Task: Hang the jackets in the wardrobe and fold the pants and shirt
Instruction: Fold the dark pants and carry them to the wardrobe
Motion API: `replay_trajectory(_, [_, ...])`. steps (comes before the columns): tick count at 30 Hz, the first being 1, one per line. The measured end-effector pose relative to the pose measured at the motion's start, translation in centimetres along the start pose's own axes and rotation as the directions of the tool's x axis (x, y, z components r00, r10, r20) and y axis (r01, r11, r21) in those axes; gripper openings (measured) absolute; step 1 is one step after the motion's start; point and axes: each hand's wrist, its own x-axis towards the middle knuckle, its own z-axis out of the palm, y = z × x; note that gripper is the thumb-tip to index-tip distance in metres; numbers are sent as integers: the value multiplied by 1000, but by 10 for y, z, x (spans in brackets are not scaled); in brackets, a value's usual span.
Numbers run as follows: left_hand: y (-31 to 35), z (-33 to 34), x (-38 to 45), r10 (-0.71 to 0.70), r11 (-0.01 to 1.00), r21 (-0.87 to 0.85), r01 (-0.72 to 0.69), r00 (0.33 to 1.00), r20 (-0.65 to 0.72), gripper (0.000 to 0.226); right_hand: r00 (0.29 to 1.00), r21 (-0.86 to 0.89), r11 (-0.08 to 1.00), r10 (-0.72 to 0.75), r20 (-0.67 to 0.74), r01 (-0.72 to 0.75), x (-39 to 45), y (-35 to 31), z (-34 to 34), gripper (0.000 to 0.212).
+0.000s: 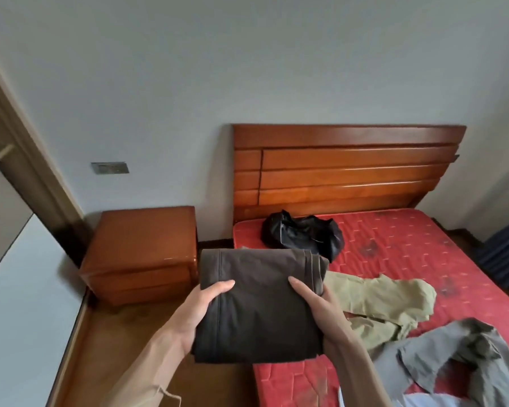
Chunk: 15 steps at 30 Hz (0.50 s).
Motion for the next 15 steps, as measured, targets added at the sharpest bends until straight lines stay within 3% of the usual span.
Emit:
replay_trajectory(7, [50, -61, 6, 87, 996, -7, -88, 986, -142, 64, 993, 40, 998, 35, 112, -40, 55, -20, 77, 34])
replay_trajectory(9, [64, -80, 12, 105, 994, -23, -111, 977, -183, 60, 991, 28, 998, 45, 130, -49, 76, -21, 96, 48])
replay_trajectory(11, [78, -100, 21, 132, 990, -20, -141, 960, -248, 70, 986, 13, 998, 62, 155, -65, 99, -22, 117, 62])
replay_trajectory(13, [92, -122, 32, 144, 987, -21, -157, 943, -301, 77, 979, 11, 997, 79, 186, -83, 123, -25, 140, 66])
replay_trajectory(15, [107, -140, 41, 150, 984, -40, -173, 932, -331, 66, 969, 3, 995, 96, 229, -99, 150, -30, 162, 63])
